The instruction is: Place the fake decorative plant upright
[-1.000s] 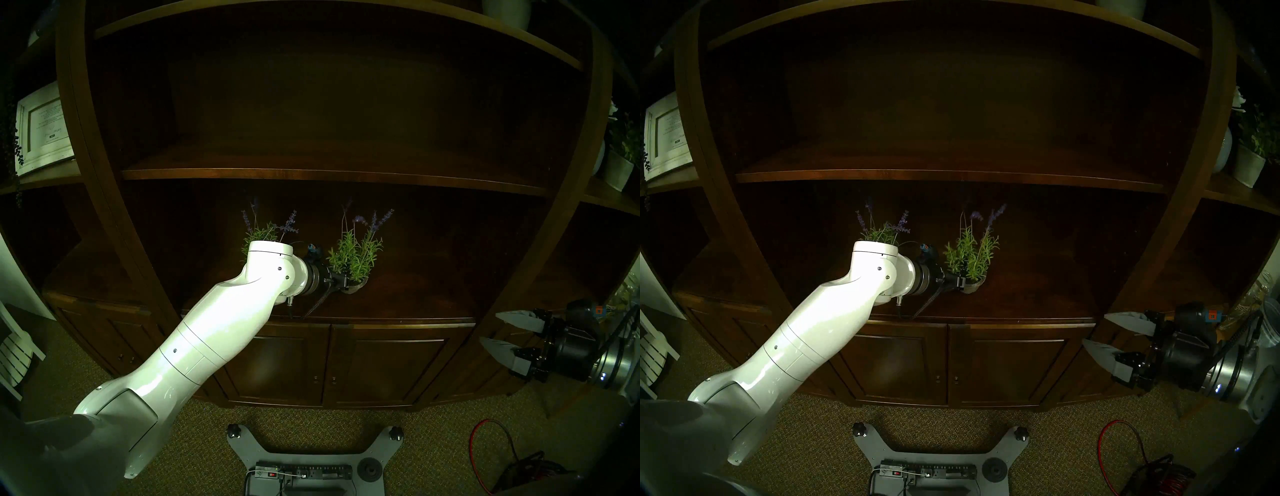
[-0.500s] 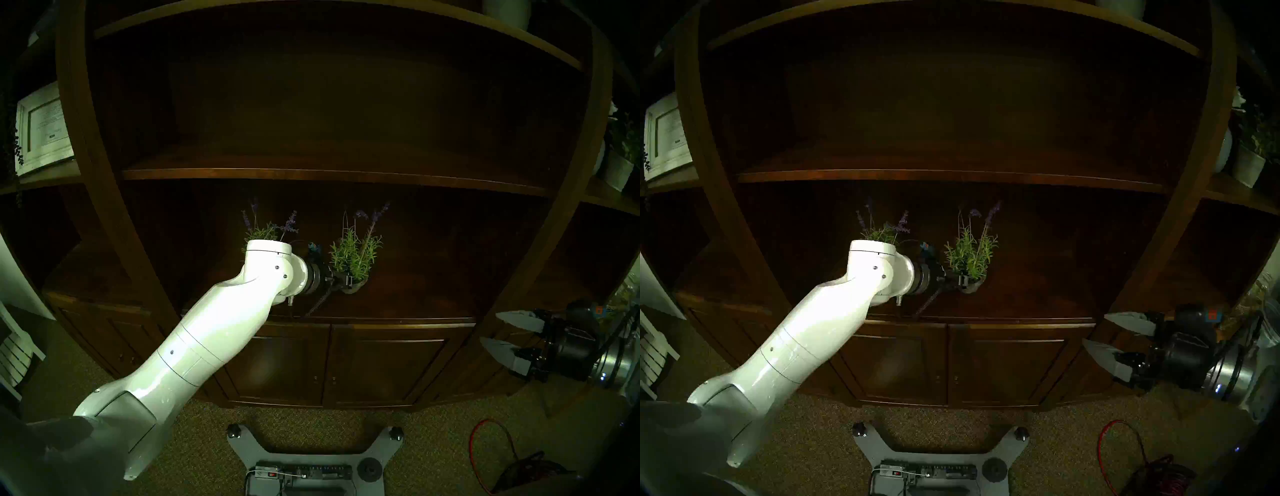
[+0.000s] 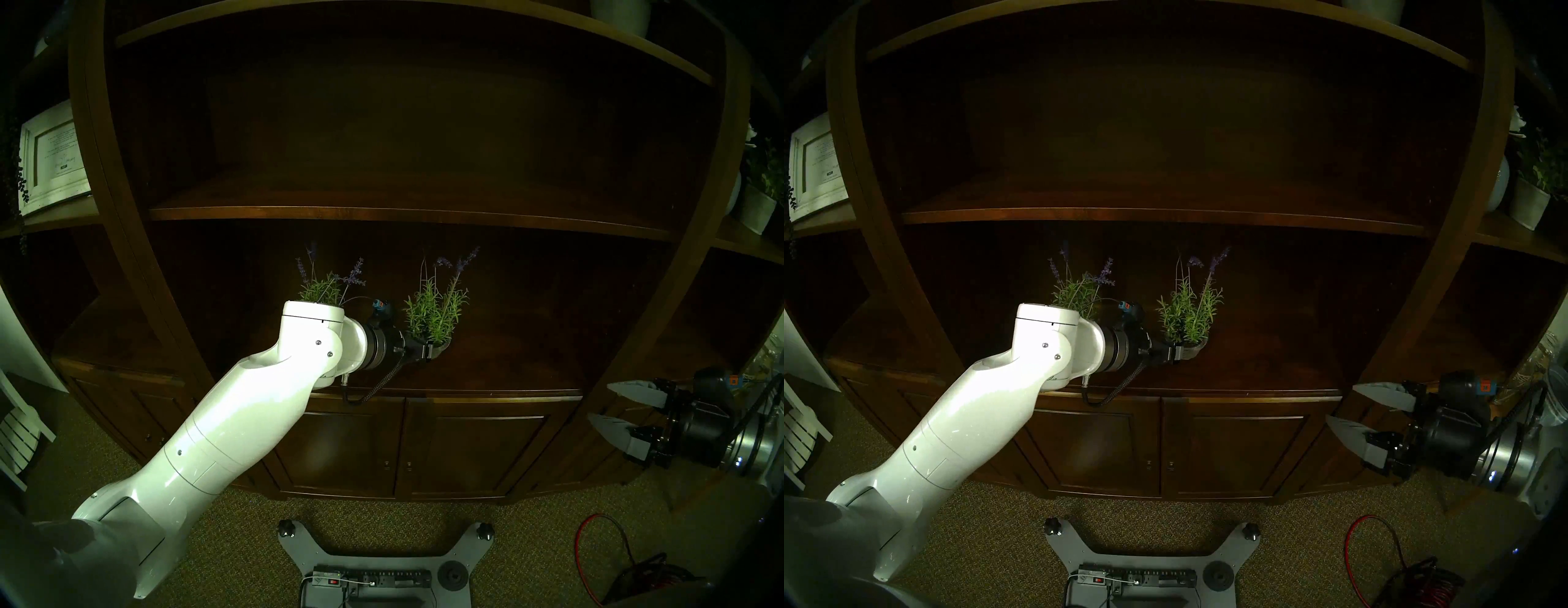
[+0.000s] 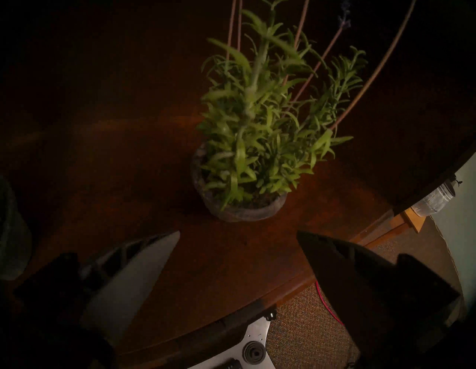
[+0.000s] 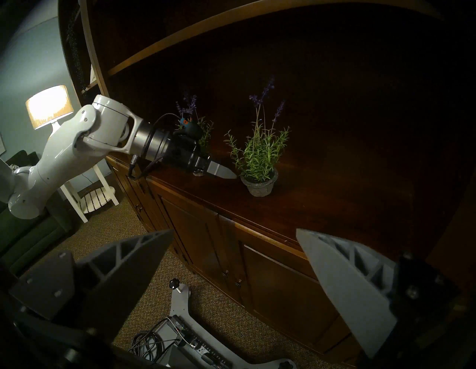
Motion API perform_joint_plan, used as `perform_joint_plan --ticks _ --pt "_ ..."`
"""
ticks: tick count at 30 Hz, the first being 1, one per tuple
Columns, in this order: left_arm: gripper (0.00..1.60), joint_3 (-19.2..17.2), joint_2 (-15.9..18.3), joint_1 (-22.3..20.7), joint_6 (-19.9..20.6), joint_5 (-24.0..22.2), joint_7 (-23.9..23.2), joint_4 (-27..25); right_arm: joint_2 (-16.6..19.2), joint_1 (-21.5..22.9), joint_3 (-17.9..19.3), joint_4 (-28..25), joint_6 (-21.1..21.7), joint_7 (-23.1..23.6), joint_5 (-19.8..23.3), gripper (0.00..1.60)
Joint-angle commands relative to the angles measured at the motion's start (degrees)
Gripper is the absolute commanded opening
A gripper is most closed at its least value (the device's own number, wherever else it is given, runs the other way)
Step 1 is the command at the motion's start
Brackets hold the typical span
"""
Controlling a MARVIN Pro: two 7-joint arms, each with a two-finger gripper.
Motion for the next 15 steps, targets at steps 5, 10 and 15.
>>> perform_joint_plan --ticks 5,10,15 --pt "1.6 0.4 7.4 7.1 -0.7 3.6 2.5 -9.2 0.0 0.1 0.1 -0.1 -0.1 0.1 0.0 1.6" --pt "1.6 0.2 9.8 10.1 -1.0 4.2 3.2 -13.3 0.0 0.1 0.1 -0.1 -0.1 0.0 0.0 1.6" --pt "1.6 0.0 13.1 13.8 -1.5 5.5 4.3 -20.2 0.0 0.1 0.1 -0.1 -0.1 0.0 0.0 1.6"
